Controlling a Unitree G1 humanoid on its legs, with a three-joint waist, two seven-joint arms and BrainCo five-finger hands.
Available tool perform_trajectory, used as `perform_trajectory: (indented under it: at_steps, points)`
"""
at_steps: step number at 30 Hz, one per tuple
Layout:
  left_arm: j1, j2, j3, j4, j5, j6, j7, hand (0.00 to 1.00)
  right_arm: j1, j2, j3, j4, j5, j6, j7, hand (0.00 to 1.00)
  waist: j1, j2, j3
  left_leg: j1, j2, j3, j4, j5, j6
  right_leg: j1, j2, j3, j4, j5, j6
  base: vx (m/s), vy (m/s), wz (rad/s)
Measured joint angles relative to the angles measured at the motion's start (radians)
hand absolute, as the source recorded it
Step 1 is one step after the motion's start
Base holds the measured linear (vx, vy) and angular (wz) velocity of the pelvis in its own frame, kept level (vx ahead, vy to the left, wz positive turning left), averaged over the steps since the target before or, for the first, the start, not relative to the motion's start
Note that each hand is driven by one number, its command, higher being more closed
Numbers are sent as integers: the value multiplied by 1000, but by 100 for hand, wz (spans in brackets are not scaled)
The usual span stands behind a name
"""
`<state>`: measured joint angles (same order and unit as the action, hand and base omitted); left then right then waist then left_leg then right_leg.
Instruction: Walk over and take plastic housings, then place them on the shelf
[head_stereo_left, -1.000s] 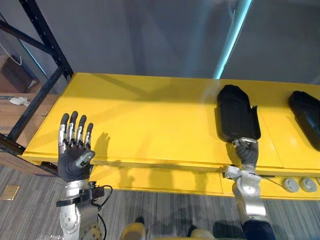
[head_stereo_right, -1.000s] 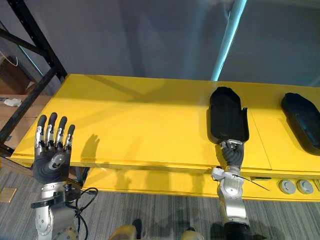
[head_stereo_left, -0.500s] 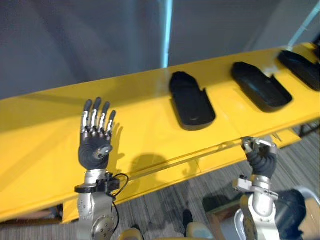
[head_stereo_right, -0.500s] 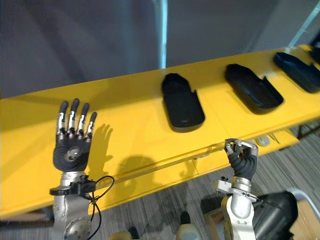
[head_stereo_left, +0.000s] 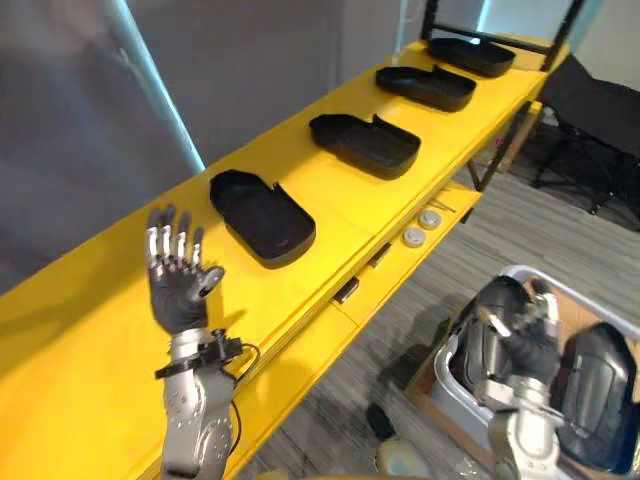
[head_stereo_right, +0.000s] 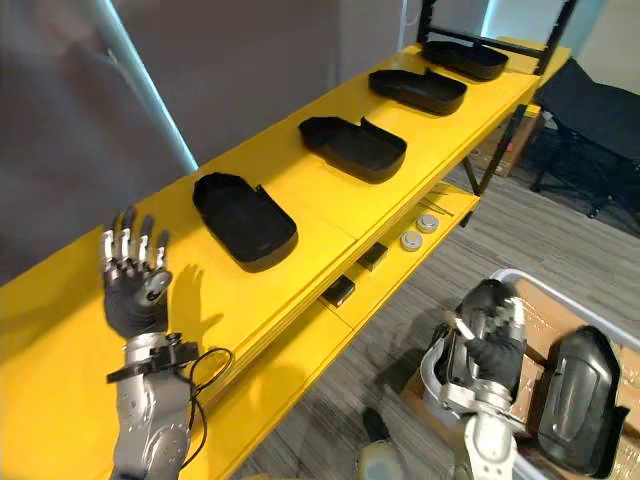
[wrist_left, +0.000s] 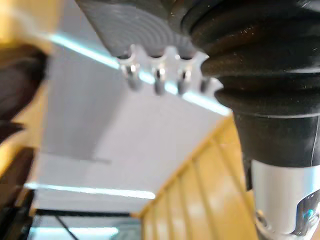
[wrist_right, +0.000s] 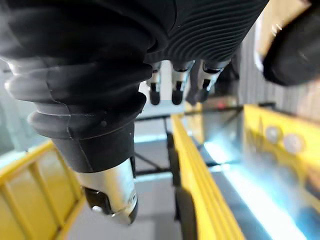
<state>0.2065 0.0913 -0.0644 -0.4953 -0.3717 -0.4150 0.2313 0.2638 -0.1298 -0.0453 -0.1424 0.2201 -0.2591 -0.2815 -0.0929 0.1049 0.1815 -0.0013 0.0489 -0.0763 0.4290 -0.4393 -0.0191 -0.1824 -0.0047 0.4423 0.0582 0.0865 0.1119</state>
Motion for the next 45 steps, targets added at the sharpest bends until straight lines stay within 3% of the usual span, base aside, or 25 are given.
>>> perform_trajectory:
  at_steps: [3,5,6,7,8,9,10,11,13,17,18,19,20,22,23,24,26,27,28,30,31,33,35,40,45]
  points:
    - [12,4,1,-19,-18,-8,-39,0,32,31,48,0,2,1,-29,0,8,-31,14,6,-30,17,49,-4,1,-17,-13,-1,56,29,60,-103,130,-30]
    - [10,12,-1,-17,-25,-12,-52,0,47,56,57,-3,20,-2,-27,0,25,-62,28,5,-27,72,87,-16,4,-32,-9,-35,57,70,61,-83,78,-83]
    - [19,12,-9,-16,-25,-12,-51,0,46,71,56,-3,63,-4,-25,0,32,-75,37,6,-1,122,97,-16,6,-26,-11,-107,13,135,6,-112,17,-86]
    - [27,14,-10,-17,-22,-12,-45,0,47,76,55,-3,95,-9,-19,0,43,-70,41,5,12,149,89,-14,9,-20,-15,-161,-12,137,-57,-165,-13,-115]
    - [32,17,-6,-11,-20,-13,-32,0,38,83,52,-2,154,-25,-13,0,57,-76,48,17,36,206,74,-7,15,-52,-19,-271,73,82,-96,-162,-38,-98]
    - [34,19,-4,-7,-21,-13,-21,0,34,84,52,-2,196,-45,1,0,55,-74,47,22,57,228,67,3,12,-69,-32,-335,200,14,-98,-155,-36,-82]
    - [33,20,-1,-8,-24,-15,-23,0,33,85,51,-3,196,-54,-4,0,53,-71,45,22,67,229,67,6,9,-68,-43,-354,261,-27,-90,-86,-48,-41]
    - [33,20,15,-9,-25,-23,-37,0,21,92,51,-3,187,-59,-23,0,55,-72,45,22,85,231,68,15,-2,-59,-81,-370,400,-134,-88,-19,-57,-19]
    - [35,19,33,-9,-25,-21,-44,0,-7,102,59,6,187,-47,-50,0,66,-73,44,11,109,238,70,25,-21,-51,-150,-392,515,-198,-101,19,-124,-24]
    - [41,20,88,-8,-88,-20,-75,0,-52,104,79,78,147,-26,-72,0,84,-79,36,3,181,248,73,50,-72,-1,-297,-410,529,-167,-122,35,-325,-31]
    - [35,25,96,-1,-139,-21,-105,0,-61,103,78,91,115,-22,-82,0,84,-83,27,-2,216,230,73,55,-125,22,-283,-403,473,-109,-84,60,-484,-36]
    - [33,14,80,18,-177,-20,-133,0,-72,85,76,96,88,-21,-96,0,84,-40,23,3,277,205,46,66,-158,18,-219,-417,474,-128,-58,50,-423,-38]
    - [32,13,59,24,-202,-17,-152,0,-73,77,76,94,70,-22,-107,0,82,-27,16,6,298,194,28,80,-178,8,-196,-416,478,-147,-42,57,-417,-50]
    - [8,4,-14,61,-264,2,-208,0,-85,55,75,90,18,-25,-128,0,74,-38,15,65,327,221,-16,107,-223,5,-179,-449,520,-288,64,66,-427,-57]
    - [3,-4,-35,80,-273,6,-214,0,-88,49,75,90,15,-25,-126,0,72,-40,15,74,334,227,-16,111,-227,4,-175,-467,529,-322,71,51,-500,-52]
    - [1,-32,-98,120,-314,20,-216,0,-94,27,74,90,14,-20,-107,0,48,-30,15,62,361,216,3,124,-212,-1,-150,-485,539,-377,60,21,-389,-30]
    - [-3,-47,-166,162,-336,47,-213,0,-80,10,66,89,14,-16,-81,0,21,-22,20,26,375,183,38,168,-142,-8,-130,-498,542,-385,45,1,-299,-7]
    - [-8,-48,-218,199,-331,65,-215,0,-51,4,45,79,10,-7,-60,0,14,-29,24,-5,375,186,76,222,-79,-6,-128,-500,532,-387,32,-3,-265,2]
    - [-10,-50,-261,240,-318,83,-220,0,-20,4,29,67,-3,2,-50,0,9,-36,30,-39,373,197,116,257,-59,4,-136,-501,506,-381,18,2,-208,-1]
    - [-10,-53,-314,294,-277,92,-242,0,7,-14,-7,70,3,2,-52,0,5,-26,33,-72,302,197,139,199,-117,8,-152,-495,462,-359,7,-22,-47,-6]
    - [-11,-53,-325,305,-272,92,-246,0,10,-20,-18,71,3,2,-54,0,5,-21,35,-88,274,197,135,184,-117,8,-155,-492,446,-348,10,-66,55,-15]
    - [-15,-45,-333,332,-245,91,-232,0,6,-30,-34,77,1,1,-88,0,3,-13,41,-111,207,204,85,146,-90,-5,-157,-484,396,-305,21,-77,96,-17]
    - [-35,-15,-328,398,-249,98,-204,0,-16,-28,-48,107,0,0,-146,0,21,-21,54,-91,161,227,-31,141,-111,-64,-173,-451,368,-257,50,-134,153,-27]
    - [-71,22,-277,590,-56,179,-31,0,-145,-6,-75,348,37,1,-211,0,40,-60,139,-145,145,245,16,141,-110,-17,-188,-474,171,-92,63,-133,144,-19]
    - [-84,59,-185,709,62,206,94,0,-291,-63,-179,561,43,-3,-310,0,92,-68,205,-261,142,161,88,143,-104,11,-186,-554,60,-13,67,-135,61,36]
